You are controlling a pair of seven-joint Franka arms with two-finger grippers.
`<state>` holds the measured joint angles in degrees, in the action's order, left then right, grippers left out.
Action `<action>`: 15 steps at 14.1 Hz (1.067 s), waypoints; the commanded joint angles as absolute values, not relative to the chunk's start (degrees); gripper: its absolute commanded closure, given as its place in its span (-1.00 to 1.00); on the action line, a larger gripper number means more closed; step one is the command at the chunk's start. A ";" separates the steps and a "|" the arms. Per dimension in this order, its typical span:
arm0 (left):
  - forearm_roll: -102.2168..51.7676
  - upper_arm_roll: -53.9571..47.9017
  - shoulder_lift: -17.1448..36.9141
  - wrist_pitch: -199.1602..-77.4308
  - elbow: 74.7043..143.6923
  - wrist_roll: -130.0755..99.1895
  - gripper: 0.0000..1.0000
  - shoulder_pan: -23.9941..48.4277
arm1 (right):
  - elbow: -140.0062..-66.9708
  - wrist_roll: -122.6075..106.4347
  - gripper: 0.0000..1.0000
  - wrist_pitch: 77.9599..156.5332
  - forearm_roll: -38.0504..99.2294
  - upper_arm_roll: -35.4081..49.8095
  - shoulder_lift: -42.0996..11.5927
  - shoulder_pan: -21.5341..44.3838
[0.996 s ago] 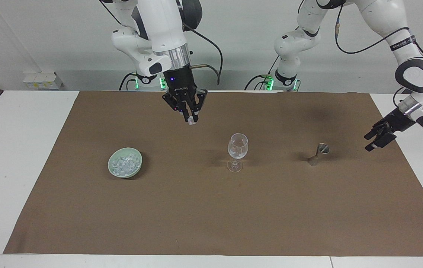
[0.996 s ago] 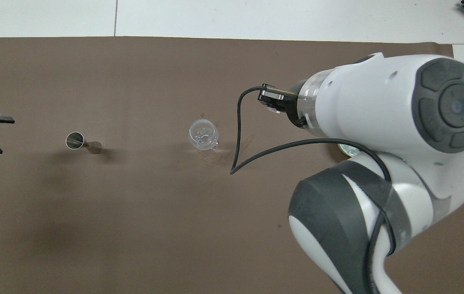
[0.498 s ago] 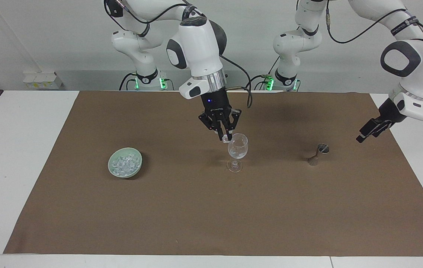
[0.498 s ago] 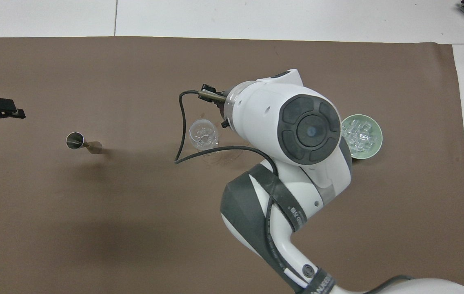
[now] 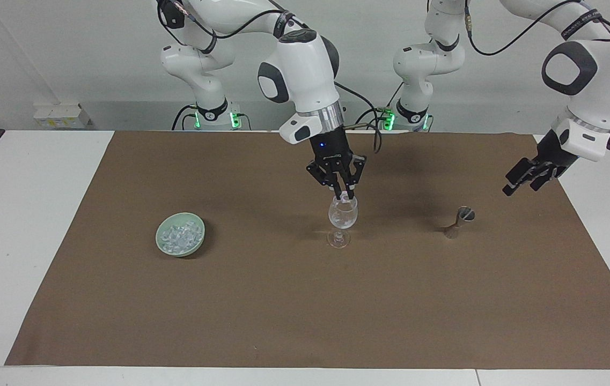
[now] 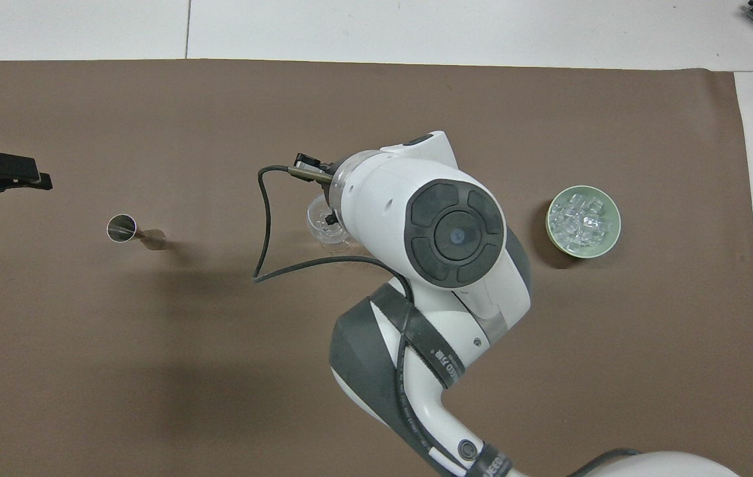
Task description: Pour wine and add ice with both arms
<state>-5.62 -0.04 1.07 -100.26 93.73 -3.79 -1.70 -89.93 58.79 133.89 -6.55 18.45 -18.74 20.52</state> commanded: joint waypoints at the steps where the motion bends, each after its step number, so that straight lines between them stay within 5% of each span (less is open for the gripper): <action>1: -4.22 -0.61 -1.92 -94.68 93.51 -2.81 -1.00 -0.96 | -93.08 60.47 1.00 134.21 -8.00 18.72 -16.96 20.04; 4: -4.22 -5.42 -4.65 -90.63 94.48 0.43 -1.00 -5.96 | -94.39 60.47 1.00 134.03 -7.91 18.63 -16.26 19.86; 15: -2.63 -6.68 -5.98 -85.78 95.36 0.00 -1.00 -4.13 | -94.57 59.77 0.92 135.44 -7.91 18.81 -16.79 19.25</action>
<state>-1.10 -7.04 -4.49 -86.51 93.76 -0.34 -4.46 -92.96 58.79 134.01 -6.57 18.21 -17.87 20.12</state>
